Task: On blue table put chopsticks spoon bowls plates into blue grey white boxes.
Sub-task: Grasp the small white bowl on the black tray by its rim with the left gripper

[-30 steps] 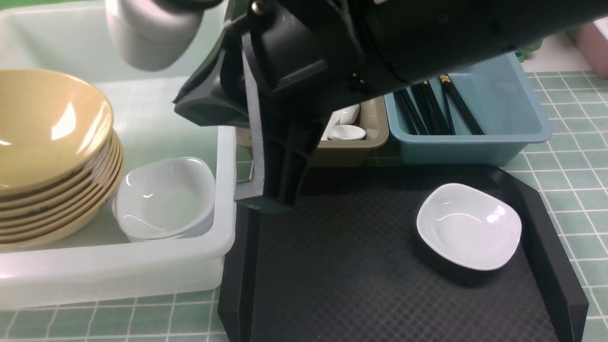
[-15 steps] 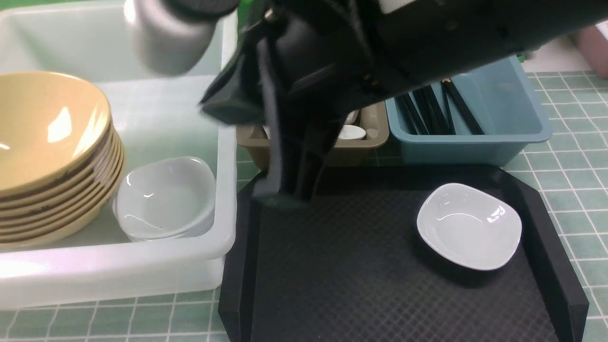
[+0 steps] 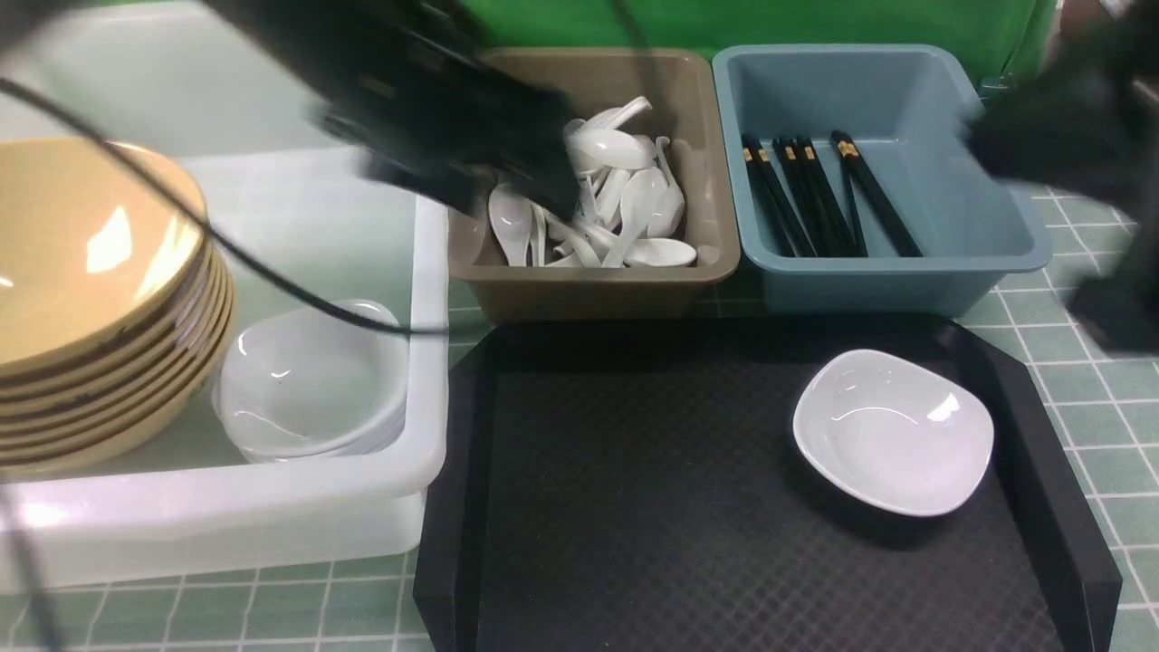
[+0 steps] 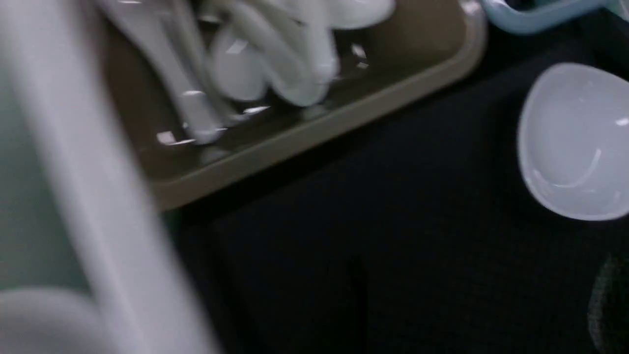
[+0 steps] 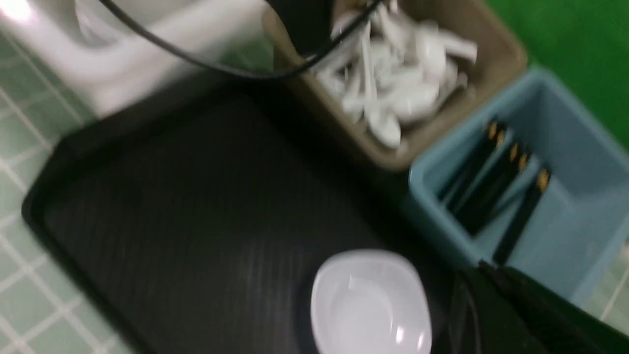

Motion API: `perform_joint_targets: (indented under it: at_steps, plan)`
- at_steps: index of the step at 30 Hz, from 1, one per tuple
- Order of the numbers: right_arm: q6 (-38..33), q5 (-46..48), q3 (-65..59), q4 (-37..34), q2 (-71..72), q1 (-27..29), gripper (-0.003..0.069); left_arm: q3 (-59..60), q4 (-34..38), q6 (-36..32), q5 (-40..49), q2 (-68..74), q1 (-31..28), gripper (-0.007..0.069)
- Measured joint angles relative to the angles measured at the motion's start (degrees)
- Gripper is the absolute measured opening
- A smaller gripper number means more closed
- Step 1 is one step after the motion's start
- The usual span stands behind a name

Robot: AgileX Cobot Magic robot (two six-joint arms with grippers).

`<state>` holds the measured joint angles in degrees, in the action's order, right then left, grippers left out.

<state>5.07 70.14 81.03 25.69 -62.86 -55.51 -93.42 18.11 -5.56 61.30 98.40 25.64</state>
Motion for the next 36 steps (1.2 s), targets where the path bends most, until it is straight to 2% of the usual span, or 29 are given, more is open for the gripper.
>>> perform_joint_targets:
  at_steps: [1,4,9,12,22,24,27,30,31,32,33,34,35,36]
  plan:
    - [1.91,1.33,-3.37,0.12,2.62,0.00,0.0048,0.00,0.83,-0.06,-2.51,3.19,4.10,0.0580]
    - [5.62,2.03,-9.01,0.12,6.87,0.00,0.0048,-1.02,1.93,-0.12,-6.79,9.51,10.91,0.0580]
    - [9.71,2.15,-15.66,0.06,12.86,0.00,0.0048,-5.99,2.14,-0.17,-9.81,17.85,16.69,0.0580]
    - [11.08,2.20,-17.83,0.06,16.71,0.00,0.0048,-10.56,2.35,0.03,-10.25,23.40,18.40,0.0580]
    - [11.47,2.42,-19.34,-0.12,20.75,0.00,0.0050,-19.03,0.21,2.46,-11.49,33.38,18.63,0.0580]
    - [11.47,2.42,-19.55,-0.28,20.75,0.00,0.0051,-19.82,0.10,2.65,-11.55,35.21,18.63,0.0554]
    - [11.47,2.42,-19.55,-0.32,20.75,0.00,0.0051,-20.15,-0.04,2.93,-11.58,35.81,18.58,0.0492]
    - [11.47,2.42,-19.55,-0.32,20.75,0.00,0.0053,-20.34,-0.04,3.31,-11.73,36.18,18.58,0.0358]
    - [11.47,2.42,-19.55,-0.32,20.75,0.00,0.0053,-20.34,-0.04,3.43,-11.62,36.30,18.58,0.0281]
    - [11.47,2.42,-19.55,-0.32,20.75,0.00,0.0053,-20.34,-0.04,3.43,-11.63,36.29,18.58,0.0254]
    - [11.47,2.42,-19.55,-0.32,20.64,0.00,0.0053,-20.54,-0.09,3.43,-10.96,36.29,18.58,0.0141]
    - [11.47,2.42,-19.55,-0.32,20.57,0.00,0.0053,-20.76,0.07,3.46,-10.57,36.29,18.58,0.0089]
    - [11.47,2.42,-19.55,-0.32,20.52,0.00,0.0053,-20.82,0.18,3.46,-10.55,36.29,18.58,0.0089]
    - [11.47,2.42,-19.55,-0.32,20.07,0.00,0.0053,-21.42,0.59,3.11,-9.85,36.12,18.58,0.0049]
